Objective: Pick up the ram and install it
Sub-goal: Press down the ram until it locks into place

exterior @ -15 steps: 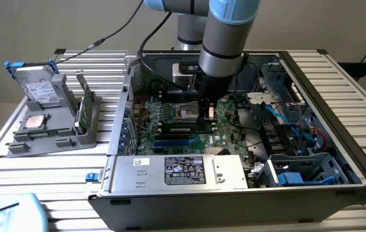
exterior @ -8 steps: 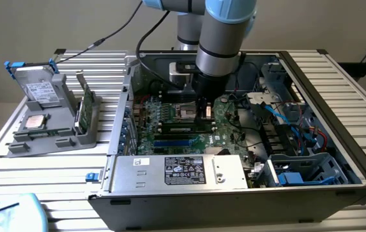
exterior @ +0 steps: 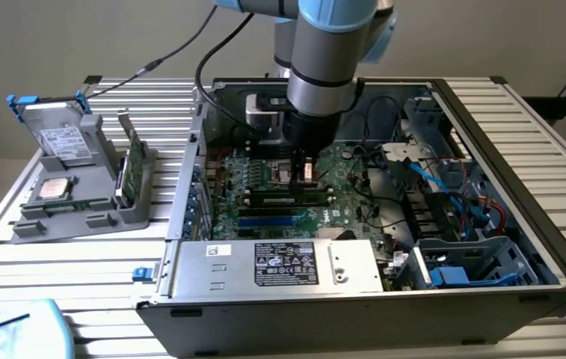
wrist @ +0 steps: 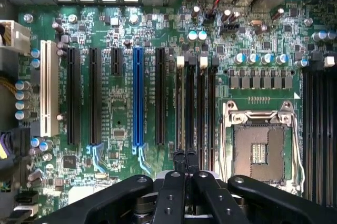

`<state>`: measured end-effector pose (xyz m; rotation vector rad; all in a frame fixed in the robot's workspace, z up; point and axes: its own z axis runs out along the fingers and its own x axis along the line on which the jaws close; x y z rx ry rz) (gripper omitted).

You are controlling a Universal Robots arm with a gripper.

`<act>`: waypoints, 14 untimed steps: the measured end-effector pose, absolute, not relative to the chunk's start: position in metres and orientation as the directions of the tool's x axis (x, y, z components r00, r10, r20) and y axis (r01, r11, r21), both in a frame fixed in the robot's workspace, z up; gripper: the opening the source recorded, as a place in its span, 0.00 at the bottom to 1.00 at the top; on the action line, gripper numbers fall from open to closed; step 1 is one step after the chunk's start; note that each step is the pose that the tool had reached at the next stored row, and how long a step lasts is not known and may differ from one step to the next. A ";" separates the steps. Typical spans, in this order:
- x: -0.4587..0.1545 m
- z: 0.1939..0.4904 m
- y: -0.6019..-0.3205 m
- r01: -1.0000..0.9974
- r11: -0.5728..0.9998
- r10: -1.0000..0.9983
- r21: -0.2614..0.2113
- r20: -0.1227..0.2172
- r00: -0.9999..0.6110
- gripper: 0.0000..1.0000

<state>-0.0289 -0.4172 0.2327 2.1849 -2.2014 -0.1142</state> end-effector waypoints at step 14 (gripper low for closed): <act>-0.049 0.230 -0.417 -0.997 0.007 -1.000 0.074 -0.021 -0.008 0.11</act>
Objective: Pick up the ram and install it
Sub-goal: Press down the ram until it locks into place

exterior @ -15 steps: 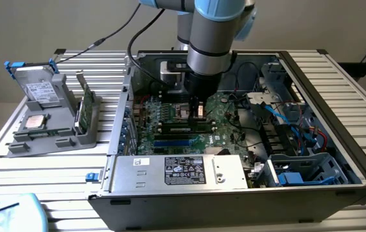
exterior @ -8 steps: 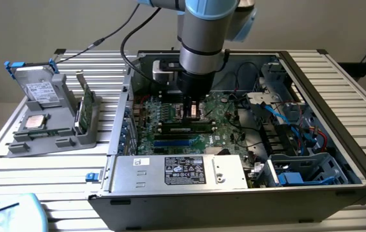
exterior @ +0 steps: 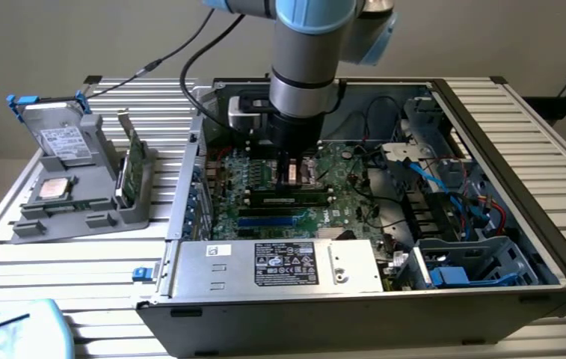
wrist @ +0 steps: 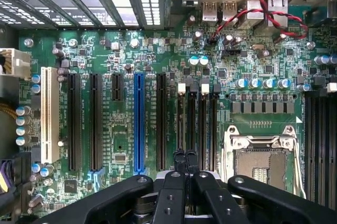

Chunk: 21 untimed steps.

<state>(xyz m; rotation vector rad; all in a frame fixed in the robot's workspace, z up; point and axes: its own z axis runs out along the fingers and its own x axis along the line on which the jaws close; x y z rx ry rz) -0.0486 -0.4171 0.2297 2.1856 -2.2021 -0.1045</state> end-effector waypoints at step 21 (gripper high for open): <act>-0.037 0.253 -0.414 -0.997 0.008 -1.000 0.082 -0.011 -0.008 0.11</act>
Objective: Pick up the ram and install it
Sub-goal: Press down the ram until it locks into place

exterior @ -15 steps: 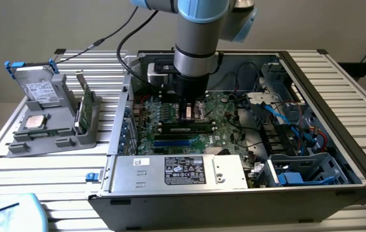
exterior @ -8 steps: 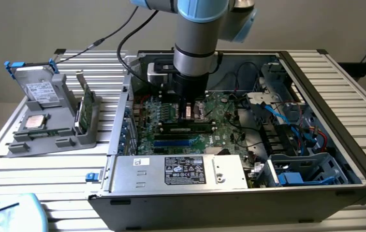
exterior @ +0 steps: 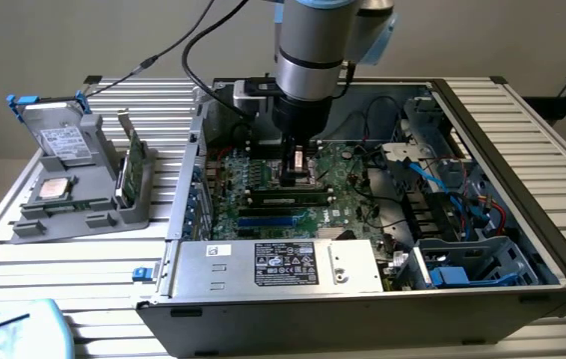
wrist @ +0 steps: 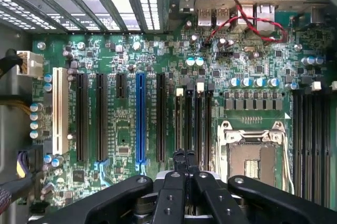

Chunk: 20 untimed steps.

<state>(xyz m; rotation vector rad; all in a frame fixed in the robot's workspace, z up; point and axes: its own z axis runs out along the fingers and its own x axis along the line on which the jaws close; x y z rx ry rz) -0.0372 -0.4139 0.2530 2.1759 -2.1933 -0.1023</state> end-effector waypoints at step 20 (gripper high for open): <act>-0.025 0.257 -0.414 -0.994 0.008 -1.000 0.109 -0.011 -0.009 0.11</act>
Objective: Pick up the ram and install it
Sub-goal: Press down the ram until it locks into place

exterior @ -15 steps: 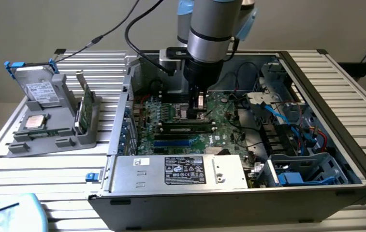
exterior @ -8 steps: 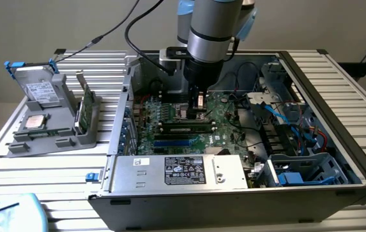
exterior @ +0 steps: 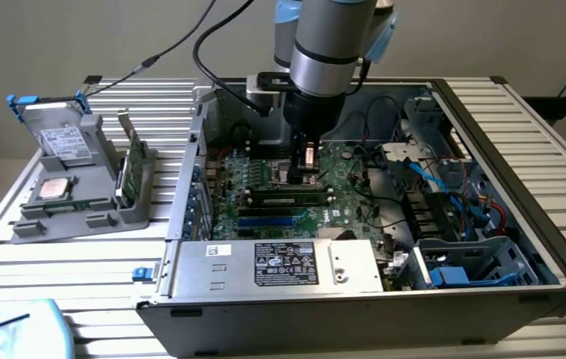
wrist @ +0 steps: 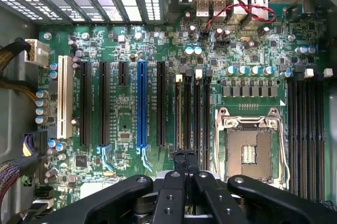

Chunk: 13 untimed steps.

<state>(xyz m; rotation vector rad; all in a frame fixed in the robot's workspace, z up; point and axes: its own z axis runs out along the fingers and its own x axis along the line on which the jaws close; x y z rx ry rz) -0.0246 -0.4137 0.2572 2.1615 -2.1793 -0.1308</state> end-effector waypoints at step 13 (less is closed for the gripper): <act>-0.024 0.257 -0.413 -0.979 0.176 -0.984 0.104 -0.014 -0.178 0.11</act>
